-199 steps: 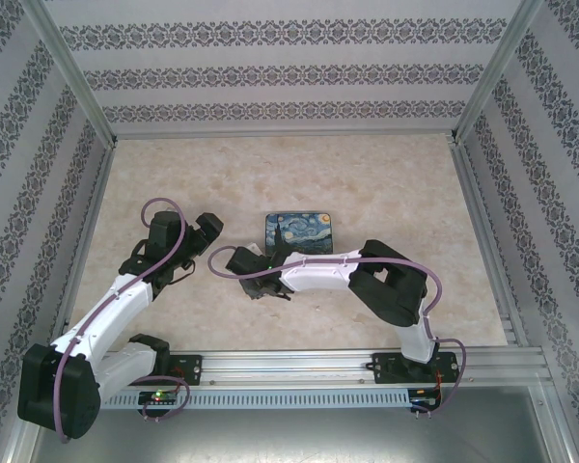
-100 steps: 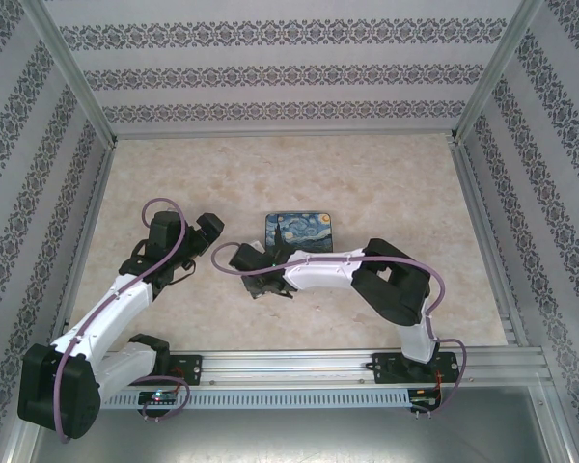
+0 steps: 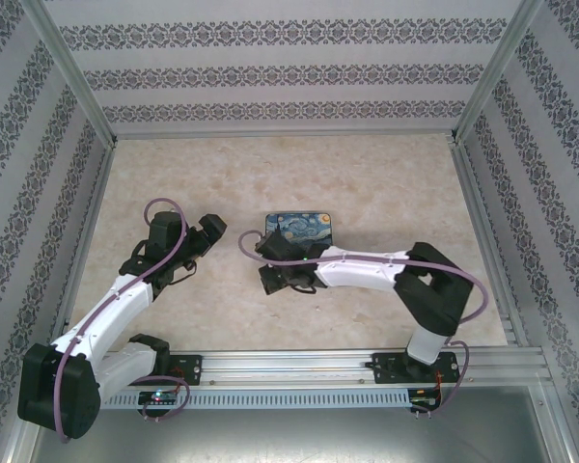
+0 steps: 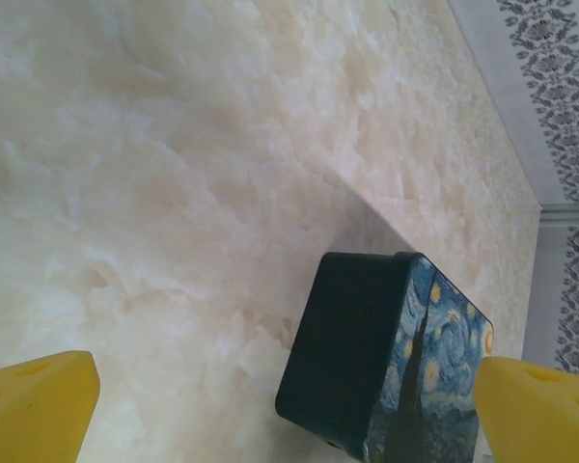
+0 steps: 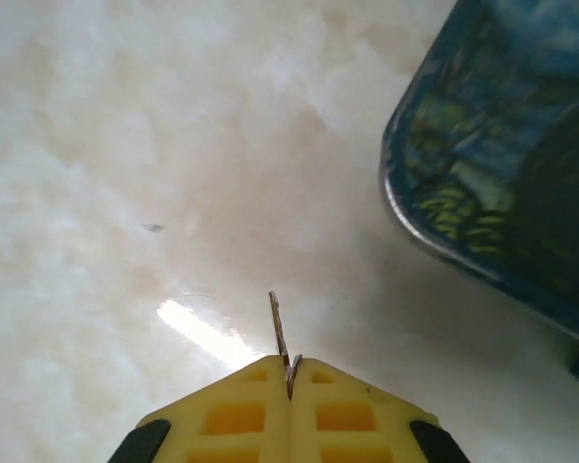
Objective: Unlock the padlock with the key
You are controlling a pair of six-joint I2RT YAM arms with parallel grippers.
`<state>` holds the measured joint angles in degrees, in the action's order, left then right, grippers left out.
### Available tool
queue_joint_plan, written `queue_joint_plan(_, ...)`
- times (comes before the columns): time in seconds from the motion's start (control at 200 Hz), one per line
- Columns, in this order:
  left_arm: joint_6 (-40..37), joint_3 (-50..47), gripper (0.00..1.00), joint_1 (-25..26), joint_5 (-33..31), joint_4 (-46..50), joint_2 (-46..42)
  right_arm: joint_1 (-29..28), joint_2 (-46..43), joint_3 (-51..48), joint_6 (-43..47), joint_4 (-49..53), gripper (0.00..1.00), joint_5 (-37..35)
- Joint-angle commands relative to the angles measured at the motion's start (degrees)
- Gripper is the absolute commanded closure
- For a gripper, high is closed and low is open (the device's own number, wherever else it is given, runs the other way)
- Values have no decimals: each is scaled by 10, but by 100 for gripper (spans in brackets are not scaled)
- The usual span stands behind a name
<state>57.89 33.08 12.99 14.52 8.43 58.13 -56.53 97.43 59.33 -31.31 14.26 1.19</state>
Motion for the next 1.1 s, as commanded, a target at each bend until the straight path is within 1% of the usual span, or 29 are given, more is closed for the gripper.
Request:
queue_joint_plan(0.0, -17, 5, 0, -7, 58, -44, 2, 23, -58, -32, -5, -46, 100, 80)
queue_joint_plan(0.13, -11, 12, 0, -3, 135, -98, 26, 62, -108, -63, -8, -86, 100, 162)
queue_joint_plan(0.18, -4, 18, 0, 2, 158, -118, 39, 79, -125, -72, -15, -97, 100, 188)
queue_joint_plan(0.27, 12, 24, 2, 18, 187, -158, 61, 114, -150, -90, -35, -118, 100, 224)
queue_joint_plan(0.37, 35, 33, 5, 43, 201, -190, 84, 150, -176, -113, -57, -142, 100, 245)
queue_joint_plan(0.465, 63, 39, 6, 68, 195, -212, 100, 178, -195, -128, -72, -154, 100, 262)
queue_joint_plan(0.585, 104, 55, 7, 92, 179, -206, 120, 190, -212, -136, -71, -148, 100, 252)
queue_joint_plan(0.635, 121, 62, 9, 100, 169, -196, 126, 191, -216, -135, -62, -140, 100, 242)
queue_joint_plan(0.729, 161, 76, 15, 113, 144, -163, 138, 186, -224, -131, -38, -114, 100, 203)
queue_joint_plan(0.869, 214, 97, 25, 134, 125, -136, 160, 158, -241, -119, 24, -55, 100, 90)
queue_joint_plan(0.994, 255, 115, 39, 157, 104, -126, 178, 122, -249, -107, 79, -16, 100, -23)
queue_joint_plan(1.059, 268, 128, 44, 171, 95, -118, 189, 103, -252, -105, 107, -10, 100, -65)
queue_joint_plan(1.099, 271, 140, 45, 180, 91, -112, 198, 96, -253, -105, 118, -7, 100, -83)
